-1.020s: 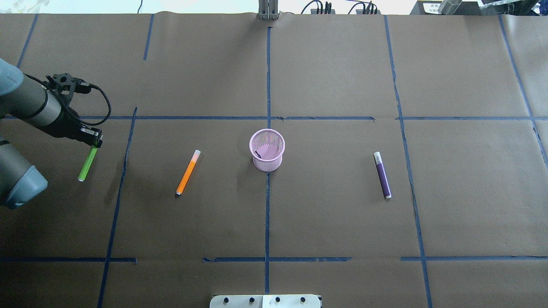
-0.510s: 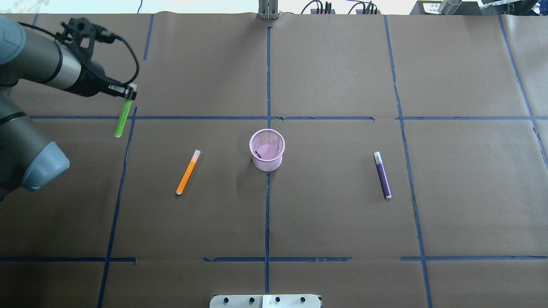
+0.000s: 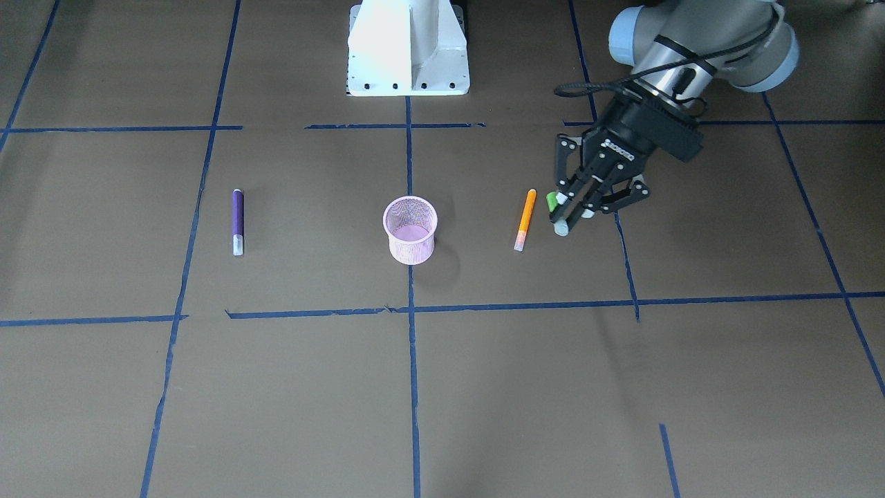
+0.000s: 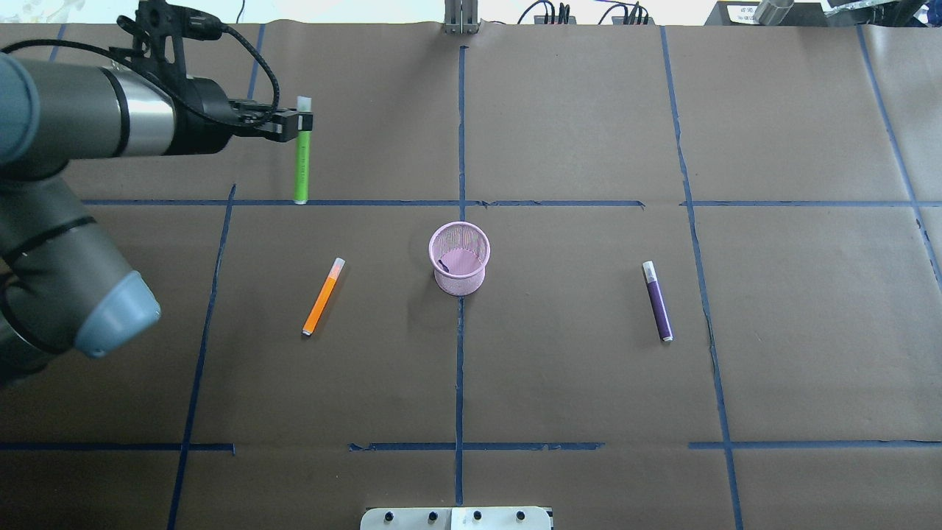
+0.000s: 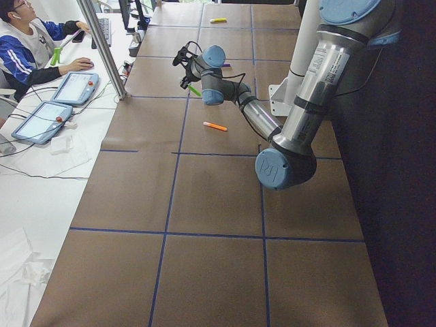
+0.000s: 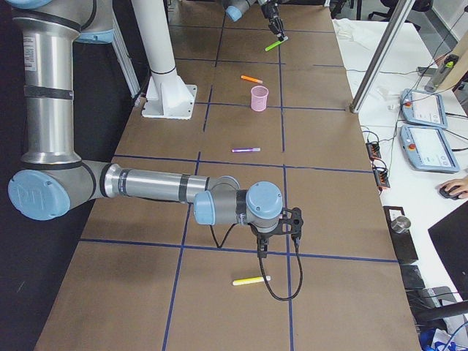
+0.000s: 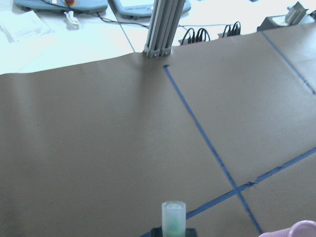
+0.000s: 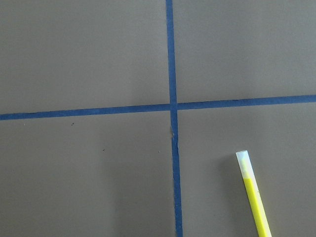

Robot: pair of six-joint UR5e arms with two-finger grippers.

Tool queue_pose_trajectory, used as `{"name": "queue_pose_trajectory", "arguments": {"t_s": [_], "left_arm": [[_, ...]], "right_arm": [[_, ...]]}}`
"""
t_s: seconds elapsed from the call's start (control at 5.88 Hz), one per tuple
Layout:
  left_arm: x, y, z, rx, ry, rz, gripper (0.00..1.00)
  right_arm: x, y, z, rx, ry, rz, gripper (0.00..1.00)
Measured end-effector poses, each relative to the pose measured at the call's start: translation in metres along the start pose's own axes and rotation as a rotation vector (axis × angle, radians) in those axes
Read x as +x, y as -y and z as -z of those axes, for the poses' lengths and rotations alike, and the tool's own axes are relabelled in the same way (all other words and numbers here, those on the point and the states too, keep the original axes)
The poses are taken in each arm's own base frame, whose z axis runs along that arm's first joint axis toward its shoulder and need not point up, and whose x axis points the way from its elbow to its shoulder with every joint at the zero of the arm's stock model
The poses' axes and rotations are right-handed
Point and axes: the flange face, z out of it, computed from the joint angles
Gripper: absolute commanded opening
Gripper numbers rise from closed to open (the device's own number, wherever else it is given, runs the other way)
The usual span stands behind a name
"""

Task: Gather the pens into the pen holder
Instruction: 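Carry the green marker over the lavender cup with the left gripper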

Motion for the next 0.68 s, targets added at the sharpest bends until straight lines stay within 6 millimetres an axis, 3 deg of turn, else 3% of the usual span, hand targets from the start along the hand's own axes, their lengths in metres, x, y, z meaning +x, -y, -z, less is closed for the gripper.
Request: {"name": "queue_pose_trajectory", "arguments": {"t_s": [0.34, 0.68], "left_arm": [[0.057, -0.035, -0.016, 0.177, -0.121, 0.022, 0.00], [0.079, -0.062, -0.052, 0.292, -0.134, 0.029, 0.00]], "right_arm": [[0.004, -0.003, -0.003, -0.007, 0.000, -0.008, 1.00], [0.008, -0.003, -0.006, -0.013, -0.001, -0.014, 1.00]]}}
